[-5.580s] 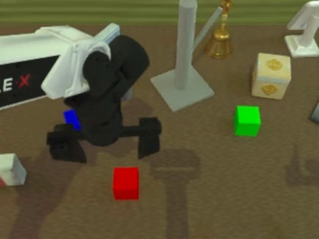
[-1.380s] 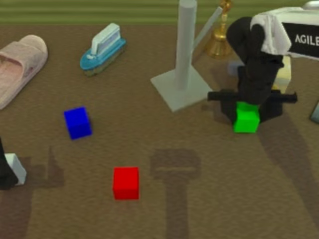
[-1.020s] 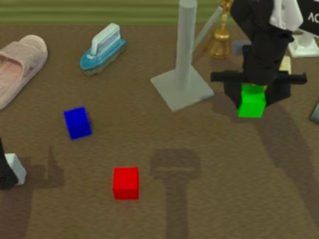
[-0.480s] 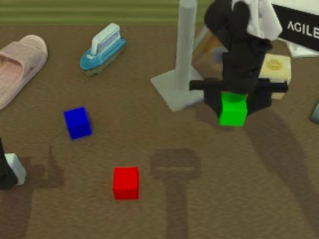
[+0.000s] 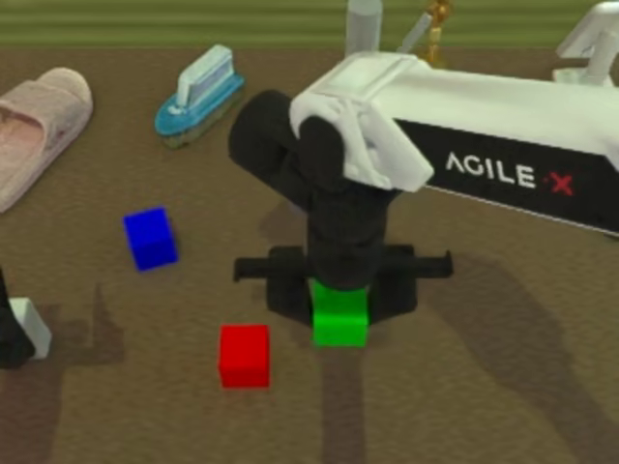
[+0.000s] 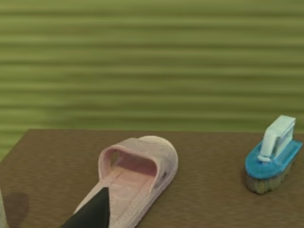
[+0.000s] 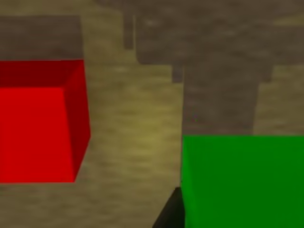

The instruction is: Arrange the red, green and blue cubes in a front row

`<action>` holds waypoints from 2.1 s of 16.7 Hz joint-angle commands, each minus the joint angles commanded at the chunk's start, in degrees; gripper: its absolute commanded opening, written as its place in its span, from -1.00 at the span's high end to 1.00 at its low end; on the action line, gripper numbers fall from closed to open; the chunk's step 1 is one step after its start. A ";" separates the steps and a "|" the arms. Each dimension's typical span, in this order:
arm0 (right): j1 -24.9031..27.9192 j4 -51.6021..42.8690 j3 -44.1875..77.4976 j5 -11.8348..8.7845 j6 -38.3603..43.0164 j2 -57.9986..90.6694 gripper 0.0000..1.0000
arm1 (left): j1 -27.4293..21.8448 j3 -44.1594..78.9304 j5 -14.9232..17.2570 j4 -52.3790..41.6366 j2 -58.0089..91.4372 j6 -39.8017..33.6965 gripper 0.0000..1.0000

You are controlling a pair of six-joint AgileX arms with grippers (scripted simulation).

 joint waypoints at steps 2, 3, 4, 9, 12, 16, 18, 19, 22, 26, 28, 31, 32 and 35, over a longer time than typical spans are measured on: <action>1.23 0.17 -0.59 0.03 1.22 -0.67 1.00 | 0.00 0.00 0.00 0.00 0.00 0.00 -1.00; 1.23 0.17 -0.59 0.03 1.22 -0.67 1.00 | 0.00 0.00 0.00 0.00 0.00 0.00 -1.00; 1.23 0.17 -0.59 0.03 1.22 -0.67 1.00 | 0.00 0.00 0.00 0.00 0.00 0.00 -1.00; 1.07 4.30 -3.26 0.00 1.23 0.79 1.00 | 0.00 0.00 0.00 0.00 0.00 0.00 -1.00; 1.15 10.67 -7.34 0.02 1.31 2.78 1.00 | 0.00 0.00 0.00 0.00 0.00 0.00 -1.00; 1.30 13.90 -9.63 0.07 1.35 4.03 1.00 | 0.00 0.00 0.00 0.00 0.00 0.00 -1.00; 1.30 13.90 -9.63 0.07 1.35 4.03 1.00 | 0.00 0.00 0.00 0.00 0.00 0.00 -1.00; 1.30 13.90 -9.63 0.07 1.35 4.03 0.85 | 0.00 0.00 0.00 0.00 0.00 0.00 -1.00; 1.30 13.90 -9.63 0.07 1.35 4.03 0.40 | 0.00 0.00 0.00 0.00 0.00 0.00 -1.00; 1.30 13.90 -9.63 0.07 1.35 4.03 -0.21 | 0.00 0.00 0.00 0.00 0.00 0.00 -1.00; 1.30 13.90 -9.63 0.07 1.35 4.03 -0.51 | 0.00 0.00 0.00 0.00 0.00 0.00 -1.00; 1.30 13.90 -9.63 0.07 1.35 4.03 -0.96 | 0.00 0.00 0.00 0.00 0.00 0.00 -1.00; 1.30 13.90 -9.63 0.07 1.35 4.03 -1.00 | 0.00 0.00 0.00 0.00 0.00 0.00 -1.00; 1.30 13.90 -9.63 0.07 1.35 4.03 -1.00 | 0.00 0.00 0.00 0.00 0.00 0.00 -1.00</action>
